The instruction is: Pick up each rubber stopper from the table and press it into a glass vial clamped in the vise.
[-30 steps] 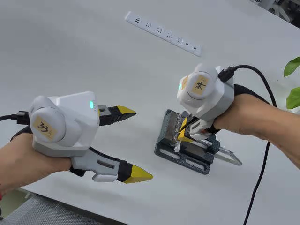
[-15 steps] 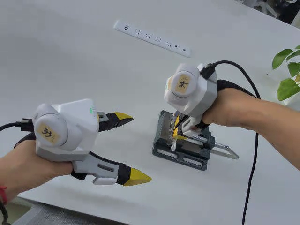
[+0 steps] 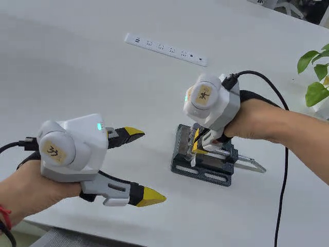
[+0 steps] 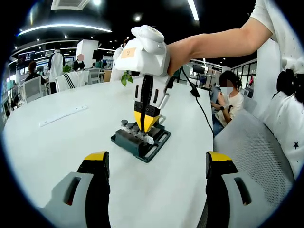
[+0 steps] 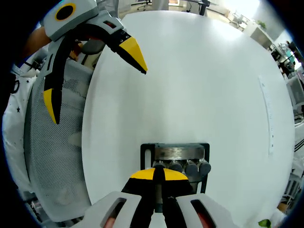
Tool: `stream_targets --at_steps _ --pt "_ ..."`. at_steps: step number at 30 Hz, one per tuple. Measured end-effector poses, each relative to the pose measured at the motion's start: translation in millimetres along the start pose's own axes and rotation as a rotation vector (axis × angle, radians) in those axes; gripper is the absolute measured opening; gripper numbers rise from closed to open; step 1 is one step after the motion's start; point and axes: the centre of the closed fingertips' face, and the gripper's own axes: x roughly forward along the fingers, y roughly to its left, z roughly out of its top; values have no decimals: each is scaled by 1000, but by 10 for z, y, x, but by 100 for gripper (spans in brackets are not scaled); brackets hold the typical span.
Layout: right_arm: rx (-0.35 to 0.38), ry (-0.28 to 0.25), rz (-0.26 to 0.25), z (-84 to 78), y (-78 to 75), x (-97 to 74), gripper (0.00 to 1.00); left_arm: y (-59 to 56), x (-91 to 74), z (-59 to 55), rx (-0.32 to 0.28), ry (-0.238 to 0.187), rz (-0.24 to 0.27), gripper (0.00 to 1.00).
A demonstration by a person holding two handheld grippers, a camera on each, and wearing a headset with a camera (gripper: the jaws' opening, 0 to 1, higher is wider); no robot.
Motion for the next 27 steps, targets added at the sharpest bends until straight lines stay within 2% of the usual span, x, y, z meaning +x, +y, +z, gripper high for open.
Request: stream_targets --at_steps 3,5,9,17,27 --pt "38 -55 6 20 33 -46 0 14 -14 -19 2 7 3 83" --pt "56 -70 9 -12 52 -90 0 23 -22 -30 7 13 5 84" --pt "82 -116 -17 -70 22 -159 4 20 -28 -35 17 25 6 85" --pt "184 -222 -62 -241 32 -350 10 1 -36 -4 37 37 5 87" --pt "307 -364 -128 -474 98 -596 21 4 -43 20 57 47 1 93"
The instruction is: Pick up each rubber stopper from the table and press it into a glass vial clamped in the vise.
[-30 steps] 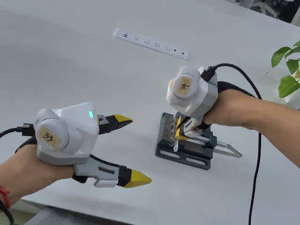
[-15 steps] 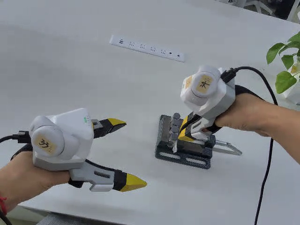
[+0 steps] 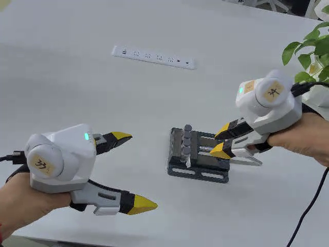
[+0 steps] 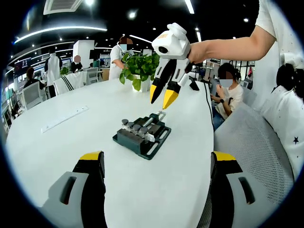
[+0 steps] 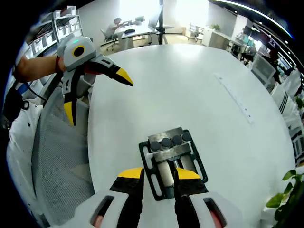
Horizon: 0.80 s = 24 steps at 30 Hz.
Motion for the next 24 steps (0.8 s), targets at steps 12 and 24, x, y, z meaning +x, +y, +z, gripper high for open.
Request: stream_targets --at_steps 12,24 --pt "142 -179 -59 -347 88 -231 36 51 -4 44 26 19 6 99" --pt "232 -363 -96 -627 162 -322 57 67 9 59 56 46 0 99"
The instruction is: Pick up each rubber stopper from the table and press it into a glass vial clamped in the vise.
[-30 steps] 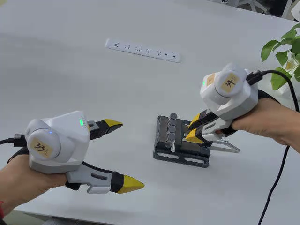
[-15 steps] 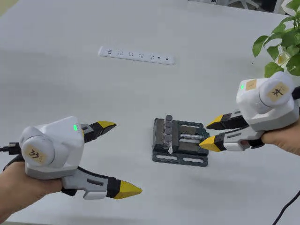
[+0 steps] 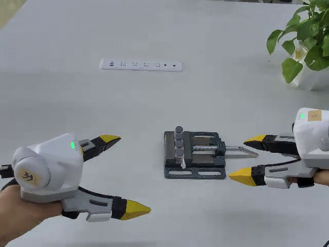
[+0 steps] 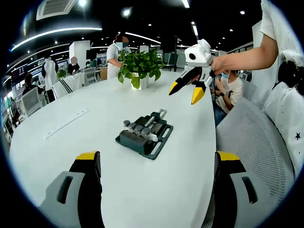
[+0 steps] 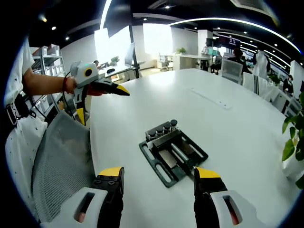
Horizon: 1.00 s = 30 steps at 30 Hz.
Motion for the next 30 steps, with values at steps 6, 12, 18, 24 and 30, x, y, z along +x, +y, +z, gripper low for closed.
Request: stream_targets --at_steps 6,12,18,24,30 --pt "22 -73 15 -84 83 -10 73 25 12 24 -10 -5 16 99" --pt "25 -126 21 -126 129 -11 78 18 6 -7 -2 15 21 99" --pt "29 -153 17 -140 171 24 81 15 3 -32 -19 18 35 99" --pt "40 -180 14 -136 155 14 83 8 -20 -70 -20 21 36 99" --pt "36 -179 18 -131 217 22 83 22 -19 -117 -20 30 34 99"
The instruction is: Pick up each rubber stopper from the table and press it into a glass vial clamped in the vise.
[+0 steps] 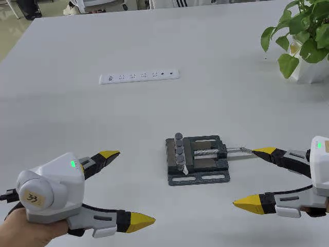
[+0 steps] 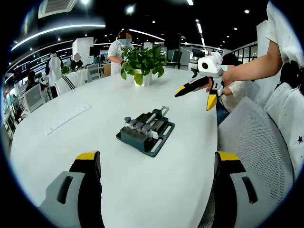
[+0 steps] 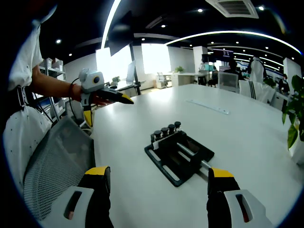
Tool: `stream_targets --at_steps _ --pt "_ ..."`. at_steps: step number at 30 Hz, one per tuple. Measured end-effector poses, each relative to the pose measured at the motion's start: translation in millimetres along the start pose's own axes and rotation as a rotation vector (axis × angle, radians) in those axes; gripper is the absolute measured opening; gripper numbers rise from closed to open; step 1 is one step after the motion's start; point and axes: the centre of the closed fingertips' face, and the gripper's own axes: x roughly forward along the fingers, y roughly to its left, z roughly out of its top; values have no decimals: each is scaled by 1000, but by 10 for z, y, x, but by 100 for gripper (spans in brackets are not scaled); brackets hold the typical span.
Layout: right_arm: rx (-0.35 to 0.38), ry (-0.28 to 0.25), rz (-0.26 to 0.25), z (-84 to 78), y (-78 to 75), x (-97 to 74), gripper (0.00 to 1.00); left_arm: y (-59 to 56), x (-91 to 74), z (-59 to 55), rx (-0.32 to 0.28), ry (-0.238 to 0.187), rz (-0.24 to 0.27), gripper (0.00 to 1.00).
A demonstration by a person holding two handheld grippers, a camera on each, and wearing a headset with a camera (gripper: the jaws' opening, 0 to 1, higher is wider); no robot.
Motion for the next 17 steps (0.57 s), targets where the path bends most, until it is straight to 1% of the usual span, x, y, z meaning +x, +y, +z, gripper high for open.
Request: stream_targets --at_steps 3,6,9,12,16,17 --pt "3 -5 -1 -15 -33 -10 83 -11 5 -7 -1 4 -3 99" --pt "2 -6 1 -19 -37 -10 83 -37 12 -17 5 14 -8 99" --pt "3 -8 2 -15 -31 -9 83 -39 14 -31 5 18 -10 99" --pt "4 -7 4 -15 -33 -4 83 -49 17 -25 3 21 -10 99" --pt "7 -10 8 -33 -72 -8 83 -65 25 -4 4 23 -12 99" --pt "7 -11 8 -25 -59 -6 83 -67 27 2 4 22 -13 99"
